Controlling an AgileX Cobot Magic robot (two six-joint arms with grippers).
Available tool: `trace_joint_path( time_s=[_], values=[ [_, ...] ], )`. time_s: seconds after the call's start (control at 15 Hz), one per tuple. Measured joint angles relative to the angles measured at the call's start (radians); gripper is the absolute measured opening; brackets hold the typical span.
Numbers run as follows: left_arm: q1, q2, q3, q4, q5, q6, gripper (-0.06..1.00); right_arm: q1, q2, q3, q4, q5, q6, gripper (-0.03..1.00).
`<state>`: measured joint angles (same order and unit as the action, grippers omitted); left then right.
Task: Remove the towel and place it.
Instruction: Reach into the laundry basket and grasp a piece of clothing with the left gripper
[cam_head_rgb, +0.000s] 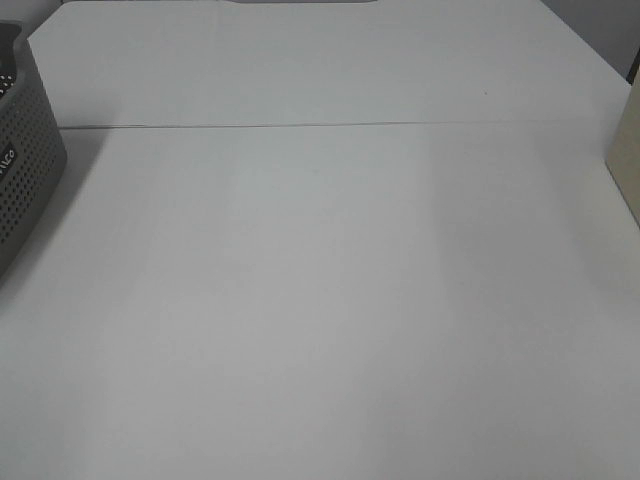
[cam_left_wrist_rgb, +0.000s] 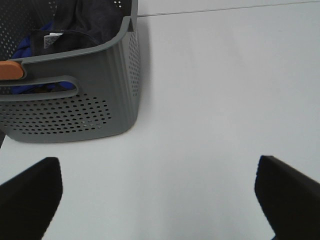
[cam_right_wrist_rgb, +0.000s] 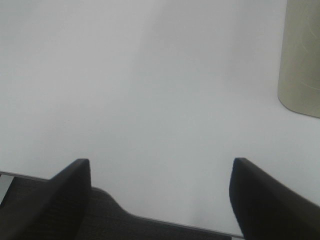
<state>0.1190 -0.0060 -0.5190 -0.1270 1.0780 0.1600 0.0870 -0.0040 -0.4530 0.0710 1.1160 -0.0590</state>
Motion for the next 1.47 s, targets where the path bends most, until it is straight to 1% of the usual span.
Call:
trace_joint_path(
  time_s=[0.07, 0.2, 0.8, 0.87, 0.93, 1.0, 1.07, 1.13, 1.27, 1.33, 1.4, 1.47],
  values=[
    [-0.049, 0.0, 0.0, -0.001, 0.0, 0.0, 0.99, 0.0, 0.0, 0.0, 0.0, 0.0, 0.0, 0.76],
    [-0.072, 0.0, 0.0, -0.001, 0.0, 0.0, 0.99, 0.0, 0.0, 0.0, 0.0, 0.0, 0.0, 0.76],
    [-0.073, 0.004, 0.0, -0.001, 0.003, 0.002, 0.99, 0.0, 0.0, 0.0, 0.0, 0.0, 0.0, 0.76],
    [-0.073, 0.012, -0.004, -0.001, 0.01, 0.01, 0.99, 0.0, 0.0, 0.0, 0.0, 0.0, 0.0, 0.76],
    [-0.073, 0.043, -0.024, -0.001, 0.04, 0.039, 0.99, 0.0, 0.0, 0.0, 0.0, 0.0, 0.0, 0.76],
    [-0.073, 0.094, -0.057, -0.001, 0.086, 0.09, 0.99, 0.0, 0.0, 0.0, 0.0, 0.0, 0.0, 0.76],
    [-0.073, 0.265, -0.156, 0.0, 0.14, 0.251, 0.99, 0.0, 0.0, 0.0, 0.0, 0.0, 0.0, 0.76],
    [-0.073, 0.317, -0.19, 0.001, 0.14, 0.298, 0.99, 0.0, 0.0, 0.0, 0.0, 0.0, 0.0, 0.76],
    [-0.073, 0.507, -0.339, 0.028, 0.144, 0.47, 0.99, 0.0, 0.0, 0.0, 0.0, 0.0, 0.0, 0.76],
    [-0.073, 0.619, -0.427, 0.055, 0.144, 0.561, 0.99, 0.0, 0.0, 0.0, 0.0, 0.0, 0.0, 0.76],
    [-0.073, 0.677, -0.462, 0.067, 0.144, 0.6, 0.99, 0.0, 0.0, 0.0, 0.0, 0.0, 0.0, 0.76],
    [-0.073, 0.798, -0.551, 0.104, 0.144, 0.653, 0.99, 0.0, 0.0, 0.0, 0.0, 0.0, 0.0, 0.76]
  ],
)
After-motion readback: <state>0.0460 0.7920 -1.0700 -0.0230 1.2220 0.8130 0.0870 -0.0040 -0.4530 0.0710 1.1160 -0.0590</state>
